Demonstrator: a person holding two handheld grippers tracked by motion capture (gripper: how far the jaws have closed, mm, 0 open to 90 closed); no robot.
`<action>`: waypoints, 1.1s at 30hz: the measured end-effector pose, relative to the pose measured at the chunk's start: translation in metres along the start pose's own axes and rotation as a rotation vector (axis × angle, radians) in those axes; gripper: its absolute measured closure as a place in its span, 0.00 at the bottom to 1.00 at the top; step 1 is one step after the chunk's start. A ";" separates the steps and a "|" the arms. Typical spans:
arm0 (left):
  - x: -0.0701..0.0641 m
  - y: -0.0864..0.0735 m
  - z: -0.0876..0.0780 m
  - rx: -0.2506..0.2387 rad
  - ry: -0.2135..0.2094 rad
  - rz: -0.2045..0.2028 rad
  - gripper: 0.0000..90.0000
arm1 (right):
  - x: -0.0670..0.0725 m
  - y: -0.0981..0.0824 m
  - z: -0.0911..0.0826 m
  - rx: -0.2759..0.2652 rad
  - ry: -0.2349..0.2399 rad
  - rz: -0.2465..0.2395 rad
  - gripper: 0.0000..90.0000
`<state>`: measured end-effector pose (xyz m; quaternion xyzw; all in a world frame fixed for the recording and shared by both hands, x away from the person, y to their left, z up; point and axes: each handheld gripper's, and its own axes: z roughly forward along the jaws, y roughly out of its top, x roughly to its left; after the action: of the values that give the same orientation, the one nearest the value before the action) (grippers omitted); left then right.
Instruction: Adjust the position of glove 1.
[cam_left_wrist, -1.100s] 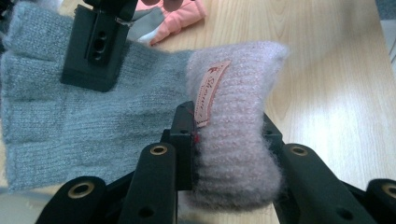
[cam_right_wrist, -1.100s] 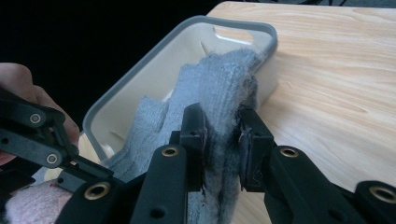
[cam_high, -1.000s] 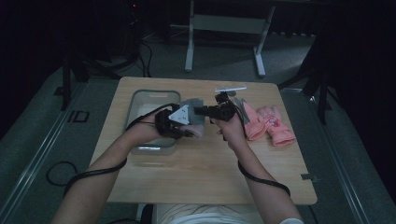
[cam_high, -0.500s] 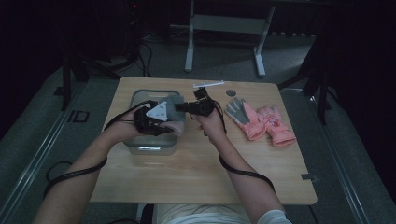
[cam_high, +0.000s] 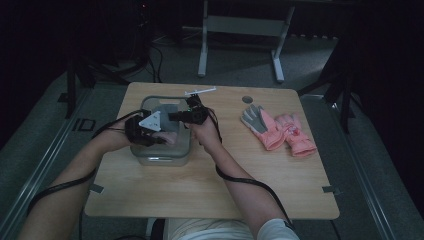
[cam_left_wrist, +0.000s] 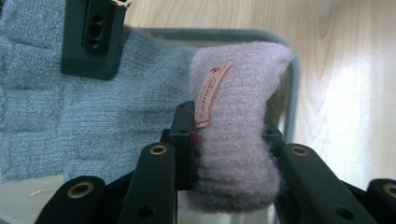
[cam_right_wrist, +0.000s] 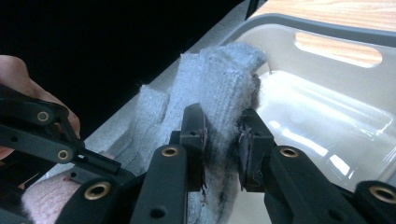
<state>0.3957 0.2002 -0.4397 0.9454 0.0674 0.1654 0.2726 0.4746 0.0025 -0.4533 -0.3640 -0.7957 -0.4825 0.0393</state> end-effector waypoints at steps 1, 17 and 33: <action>0.002 -0.001 0.003 0.011 -0.003 0.003 0.76 | -0.001 0.000 0.003 0.001 -0.007 0.000 0.84; 0.021 -0.023 0.051 0.115 -0.064 -0.031 0.76 | -0.028 -0.006 0.043 0.116 -0.070 0.046 0.82; 0.027 -0.027 0.077 0.190 -0.105 -0.036 0.74 | -0.031 -0.005 0.026 0.102 -0.087 0.032 0.67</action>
<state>0.4474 0.1906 -0.5082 0.9730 0.0852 0.1037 0.1880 0.5018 0.0045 -0.4835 -0.3949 -0.8142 -0.4244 0.0309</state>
